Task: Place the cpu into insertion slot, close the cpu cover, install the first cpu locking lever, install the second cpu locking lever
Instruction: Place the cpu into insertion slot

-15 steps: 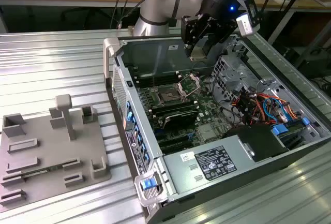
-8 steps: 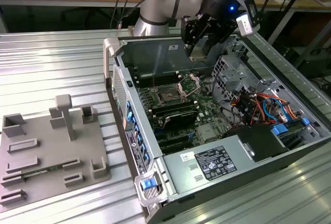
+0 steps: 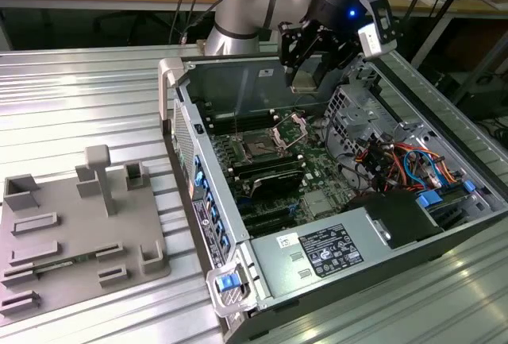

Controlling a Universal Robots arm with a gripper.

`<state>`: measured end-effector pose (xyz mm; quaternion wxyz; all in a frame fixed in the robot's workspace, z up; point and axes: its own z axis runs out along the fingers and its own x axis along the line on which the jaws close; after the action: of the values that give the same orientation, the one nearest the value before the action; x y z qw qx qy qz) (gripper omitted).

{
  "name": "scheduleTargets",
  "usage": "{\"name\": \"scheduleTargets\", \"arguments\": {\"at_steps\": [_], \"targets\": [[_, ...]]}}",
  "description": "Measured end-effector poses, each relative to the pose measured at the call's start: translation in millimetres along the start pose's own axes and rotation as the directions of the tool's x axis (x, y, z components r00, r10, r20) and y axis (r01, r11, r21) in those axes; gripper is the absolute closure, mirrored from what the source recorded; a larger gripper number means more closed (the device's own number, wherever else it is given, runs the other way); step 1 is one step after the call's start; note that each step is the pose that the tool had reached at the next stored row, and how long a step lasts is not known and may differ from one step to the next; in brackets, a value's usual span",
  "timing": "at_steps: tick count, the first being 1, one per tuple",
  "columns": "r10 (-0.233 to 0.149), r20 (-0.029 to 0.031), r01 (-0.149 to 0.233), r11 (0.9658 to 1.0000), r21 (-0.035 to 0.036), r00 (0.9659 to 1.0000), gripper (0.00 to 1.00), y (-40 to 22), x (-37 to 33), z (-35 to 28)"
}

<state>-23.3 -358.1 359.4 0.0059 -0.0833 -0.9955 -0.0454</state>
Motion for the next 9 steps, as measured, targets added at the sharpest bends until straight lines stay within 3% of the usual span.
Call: {"name": "scheduleTargets", "arguments": {"at_steps": [9], "targets": [[0.003,0.0001,-0.003,1.0000,0.0001,1.0000,0.45,-0.6,1.2,0.0]]}}
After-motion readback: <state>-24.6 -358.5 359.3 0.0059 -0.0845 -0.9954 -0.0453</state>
